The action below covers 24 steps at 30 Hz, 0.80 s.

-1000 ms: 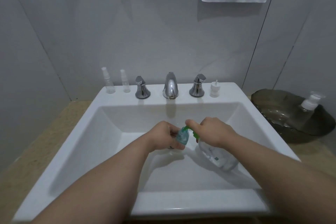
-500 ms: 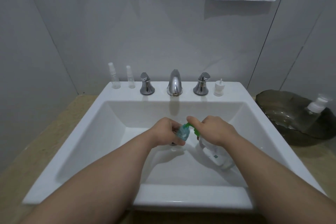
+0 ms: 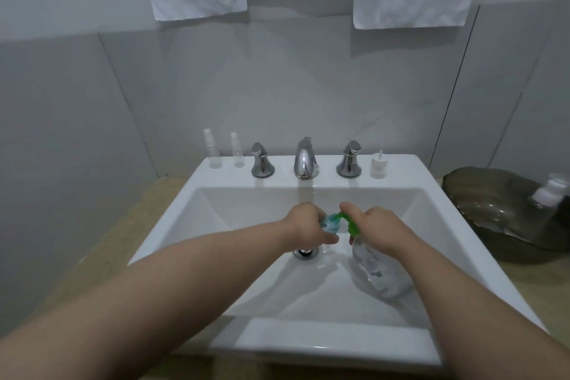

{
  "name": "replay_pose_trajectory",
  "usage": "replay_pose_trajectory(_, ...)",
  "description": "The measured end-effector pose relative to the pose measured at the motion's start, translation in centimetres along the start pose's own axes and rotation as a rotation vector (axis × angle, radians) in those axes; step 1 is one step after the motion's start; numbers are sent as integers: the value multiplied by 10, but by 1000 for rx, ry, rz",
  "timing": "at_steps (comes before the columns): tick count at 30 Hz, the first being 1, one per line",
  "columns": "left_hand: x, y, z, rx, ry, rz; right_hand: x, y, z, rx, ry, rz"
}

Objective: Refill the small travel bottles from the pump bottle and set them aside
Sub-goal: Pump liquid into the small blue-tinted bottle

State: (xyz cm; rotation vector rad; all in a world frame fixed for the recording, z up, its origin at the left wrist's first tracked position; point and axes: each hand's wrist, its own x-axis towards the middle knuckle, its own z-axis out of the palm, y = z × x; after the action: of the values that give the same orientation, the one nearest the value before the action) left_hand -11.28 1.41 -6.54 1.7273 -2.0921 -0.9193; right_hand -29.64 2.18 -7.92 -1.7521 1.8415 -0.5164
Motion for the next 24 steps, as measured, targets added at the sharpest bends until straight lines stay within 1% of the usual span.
replay_pose_trajectory(3, -4, -5, 5, -116, -23, -50, -3, -1, -1, 43, -5, 11)
replay_pose_trajectory(6, -10, -18, 12, -354, -7, -90, -5, -4, 0, 19, -23, 4)
replay_pose_trajectory(7, -12, -20, 13, -397, 0, -87, -5, -5, 0, 6, -24, 1)
replay_pose_trajectory(13, -17, -27, 13, -347, 96, 2, -8, -6, -1, 13, -37, -18)
replay_pose_trajectory(19, -15, -30, 9, -203, 91, 64, -6, -9, 3, 45, -22, -7)
replay_pose_trajectory(24, -12, -32, 9, -175, 75, 93, -3, -12, 3, 72, -47, -15)
